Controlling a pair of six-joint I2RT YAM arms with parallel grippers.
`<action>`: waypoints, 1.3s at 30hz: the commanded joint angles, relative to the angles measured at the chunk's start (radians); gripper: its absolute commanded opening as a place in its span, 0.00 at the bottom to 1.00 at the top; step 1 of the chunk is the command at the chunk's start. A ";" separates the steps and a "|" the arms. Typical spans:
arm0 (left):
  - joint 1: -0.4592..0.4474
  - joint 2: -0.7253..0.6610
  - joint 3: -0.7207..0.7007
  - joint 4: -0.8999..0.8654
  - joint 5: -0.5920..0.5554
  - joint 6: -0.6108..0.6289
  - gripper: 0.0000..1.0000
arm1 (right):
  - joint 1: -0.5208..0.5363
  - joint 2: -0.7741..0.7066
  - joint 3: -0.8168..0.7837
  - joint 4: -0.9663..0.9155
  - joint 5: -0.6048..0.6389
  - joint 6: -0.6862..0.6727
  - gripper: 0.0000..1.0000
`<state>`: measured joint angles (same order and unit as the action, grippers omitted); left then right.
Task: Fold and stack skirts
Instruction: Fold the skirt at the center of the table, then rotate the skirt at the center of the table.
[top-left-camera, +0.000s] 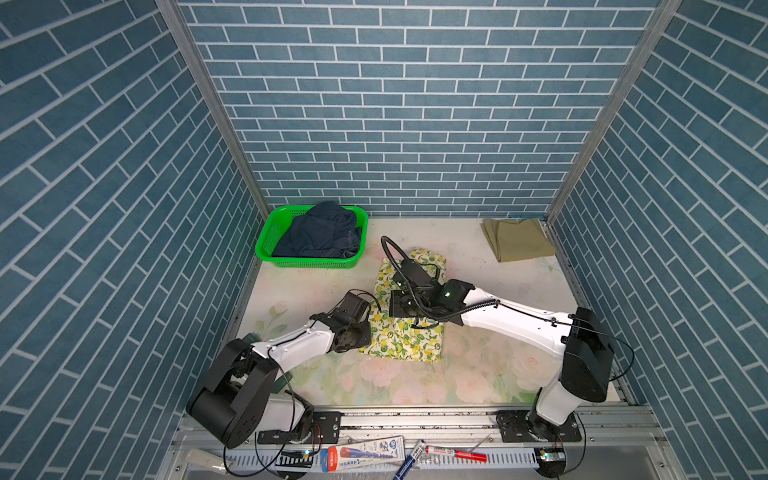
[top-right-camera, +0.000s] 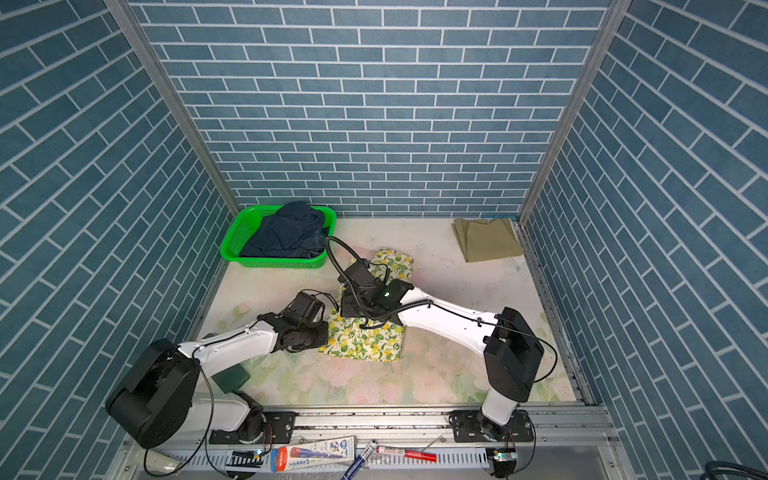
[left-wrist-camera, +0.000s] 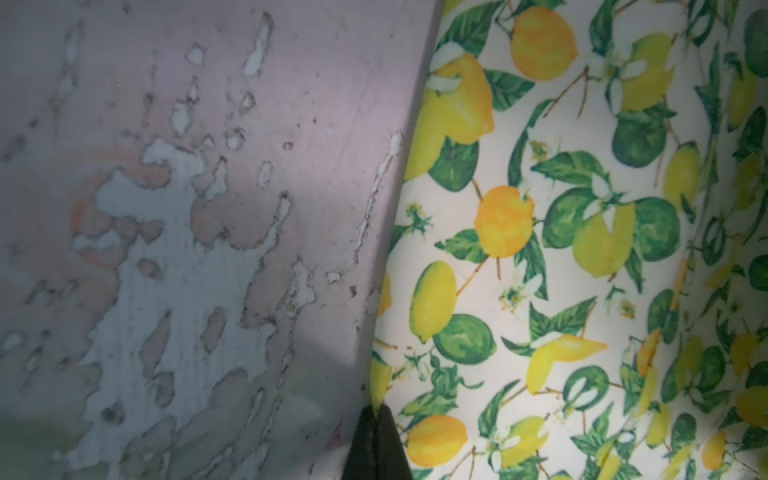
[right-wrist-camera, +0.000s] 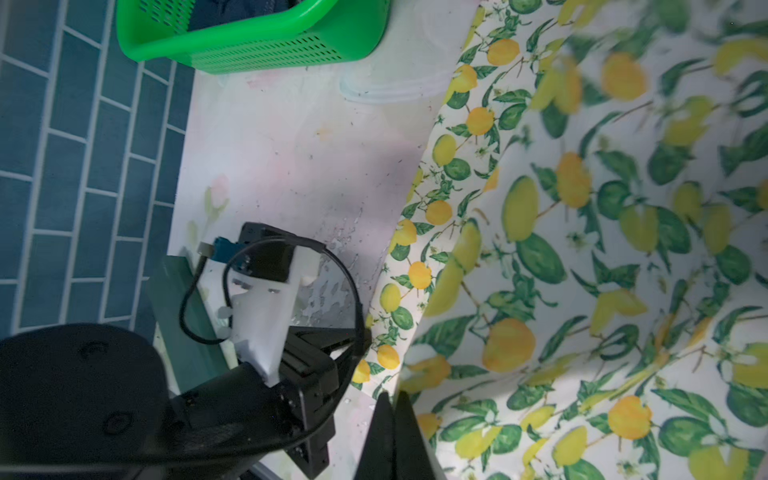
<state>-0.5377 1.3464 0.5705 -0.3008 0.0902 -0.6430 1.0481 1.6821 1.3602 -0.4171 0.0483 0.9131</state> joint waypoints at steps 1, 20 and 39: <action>0.007 -0.014 -0.029 -0.045 -0.014 -0.009 0.00 | -0.008 -0.041 0.001 0.049 -0.015 0.055 0.11; -0.193 0.100 0.004 0.081 -0.010 -0.136 0.00 | -0.373 -0.398 -0.241 -0.078 0.028 -0.038 0.66; -0.370 0.100 0.137 0.032 -0.049 -0.166 0.75 | -0.540 -0.391 -0.192 -0.150 -0.025 -0.308 0.75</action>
<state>-0.9703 1.5139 0.7746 -0.1699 0.0746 -0.8104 0.4885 1.2316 1.1465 -0.6022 0.0544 0.6834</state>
